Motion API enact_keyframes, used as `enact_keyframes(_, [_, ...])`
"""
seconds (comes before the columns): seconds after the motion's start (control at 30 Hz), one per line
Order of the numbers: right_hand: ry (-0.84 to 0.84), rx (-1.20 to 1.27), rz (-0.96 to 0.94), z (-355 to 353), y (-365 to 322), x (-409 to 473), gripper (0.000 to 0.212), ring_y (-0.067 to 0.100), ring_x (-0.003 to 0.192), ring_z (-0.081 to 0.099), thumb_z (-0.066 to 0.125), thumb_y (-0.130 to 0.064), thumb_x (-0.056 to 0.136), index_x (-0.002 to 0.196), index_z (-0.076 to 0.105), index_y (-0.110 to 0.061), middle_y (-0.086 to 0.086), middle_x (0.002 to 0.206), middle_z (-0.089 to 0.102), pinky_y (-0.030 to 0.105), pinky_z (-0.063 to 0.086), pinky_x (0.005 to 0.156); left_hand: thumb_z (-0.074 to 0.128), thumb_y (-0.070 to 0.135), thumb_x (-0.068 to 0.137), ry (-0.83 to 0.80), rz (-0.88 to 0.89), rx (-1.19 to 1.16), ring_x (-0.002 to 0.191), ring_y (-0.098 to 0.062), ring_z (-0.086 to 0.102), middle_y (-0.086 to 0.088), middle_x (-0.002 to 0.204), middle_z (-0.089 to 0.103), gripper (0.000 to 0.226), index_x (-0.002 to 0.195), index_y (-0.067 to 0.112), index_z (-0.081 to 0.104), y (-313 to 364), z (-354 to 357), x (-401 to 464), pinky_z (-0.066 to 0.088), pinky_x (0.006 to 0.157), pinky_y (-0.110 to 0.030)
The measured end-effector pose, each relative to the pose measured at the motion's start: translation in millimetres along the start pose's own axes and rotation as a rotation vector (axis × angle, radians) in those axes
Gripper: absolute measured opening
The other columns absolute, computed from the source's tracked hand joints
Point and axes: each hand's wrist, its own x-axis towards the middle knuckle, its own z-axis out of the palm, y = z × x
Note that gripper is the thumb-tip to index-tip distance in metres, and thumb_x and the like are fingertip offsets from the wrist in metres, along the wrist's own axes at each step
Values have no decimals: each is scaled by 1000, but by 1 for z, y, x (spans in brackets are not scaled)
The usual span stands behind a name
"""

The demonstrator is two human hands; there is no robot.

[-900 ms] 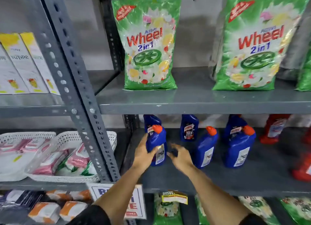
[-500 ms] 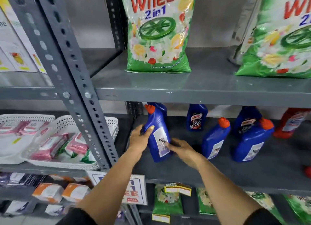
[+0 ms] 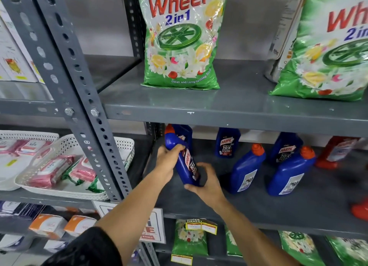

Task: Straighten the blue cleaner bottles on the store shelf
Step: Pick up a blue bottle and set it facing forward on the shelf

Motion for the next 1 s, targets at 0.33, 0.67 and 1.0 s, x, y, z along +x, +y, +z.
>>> enact_keyframes(0.33, [-113,103,210,2,-4,41,64,16,103,65,87,-17,64,118,53,-17,-1,112,68,30,55,85,74,1,77,-336,148,185,97,-27,69,-15,104,71,45,118,1,55,31,-19,17,57,83,-33])
enact_keyframes(0.67, [-9,-146,196,40,16,51,54,24,103,66,83,-17,68,116,58,-14,9,113,70,42,53,93,88,9,61,-170,290,448,95,-20,71,-5,103,74,59,115,15,66,4,-47,22,57,87,-40])
enact_keyframes(1.0, [266,-187,118,-21,32,-6,13,17,77,69,68,-2,78,87,71,-10,5,82,74,27,54,76,84,30,68,106,624,465,53,-18,38,-19,57,45,52,59,5,39,-33,-11,-31,42,56,-33])
